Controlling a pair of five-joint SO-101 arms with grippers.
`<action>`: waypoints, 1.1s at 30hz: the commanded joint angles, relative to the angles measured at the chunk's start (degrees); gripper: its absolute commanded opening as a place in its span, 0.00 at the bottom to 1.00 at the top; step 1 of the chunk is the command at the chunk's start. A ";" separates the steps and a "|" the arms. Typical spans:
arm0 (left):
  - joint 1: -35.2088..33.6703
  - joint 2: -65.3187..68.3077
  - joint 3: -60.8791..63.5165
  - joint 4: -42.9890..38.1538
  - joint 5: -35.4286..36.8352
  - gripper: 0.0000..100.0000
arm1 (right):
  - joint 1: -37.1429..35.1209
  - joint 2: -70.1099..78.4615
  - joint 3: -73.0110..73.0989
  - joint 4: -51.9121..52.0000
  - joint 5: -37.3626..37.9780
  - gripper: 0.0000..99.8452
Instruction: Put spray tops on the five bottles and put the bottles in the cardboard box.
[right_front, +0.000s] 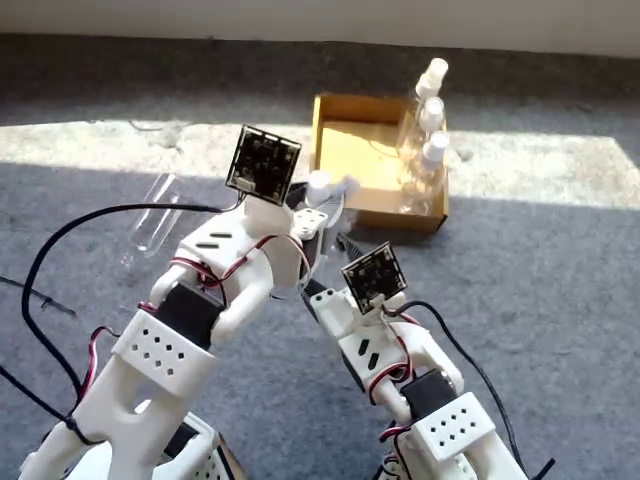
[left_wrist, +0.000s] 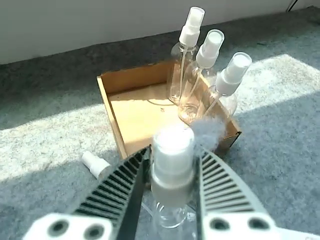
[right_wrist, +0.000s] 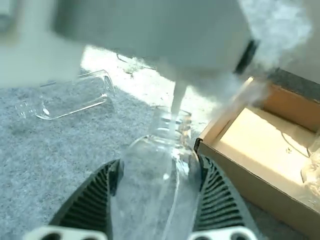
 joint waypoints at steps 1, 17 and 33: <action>1.54 -1.45 2.68 -0.09 0.18 0.08 | 0.92 -0.66 -3.03 -1.19 -0.35 0.00; 1.19 -22.20 7.87 0.35 0.09 0.20 | 1.10 -0.66 -2.59 -4.88 -0.35 0.00; -15.52 -27.12 8.22 -2.46 -0.09 0.20 | 1.01 -0.75 4.53 -15.43 5.80 0.00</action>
